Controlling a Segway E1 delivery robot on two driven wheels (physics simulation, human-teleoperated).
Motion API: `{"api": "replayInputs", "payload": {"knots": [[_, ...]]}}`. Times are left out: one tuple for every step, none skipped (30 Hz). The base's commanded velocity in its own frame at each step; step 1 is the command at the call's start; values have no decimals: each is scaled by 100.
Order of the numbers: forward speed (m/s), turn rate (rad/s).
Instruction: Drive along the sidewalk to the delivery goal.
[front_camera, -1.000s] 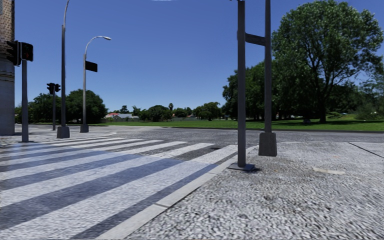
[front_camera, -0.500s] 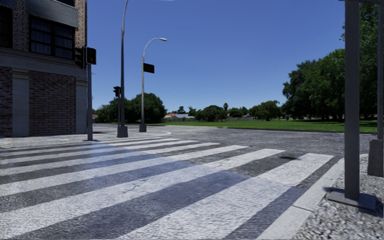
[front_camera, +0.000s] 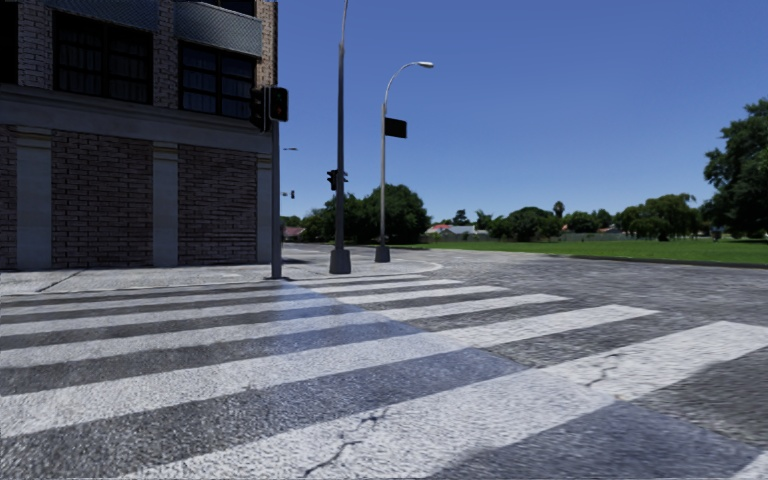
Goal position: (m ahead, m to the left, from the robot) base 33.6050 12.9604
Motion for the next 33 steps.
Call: {"api": "replayInputs", "payload": {"knots": [[186, 66], [186, 66], [186, 66], [186, 66], [186, 66], [186, 64], [186, 63], [186, 63], [186, 62], [186, 62], [186, 62], [186, 62], [186, 62], [186, 62], [186, 62], [186, 62], [186, 62], [186, 62], [186, 62], [186, 62], [186, 62], [186, 62], [186, 62], [186, 58], [186, 58], [186, 53], [186, 53], [186, 52], [186, 51], [186, 51], [186, 51], [186, 51], [186, 54]]}}
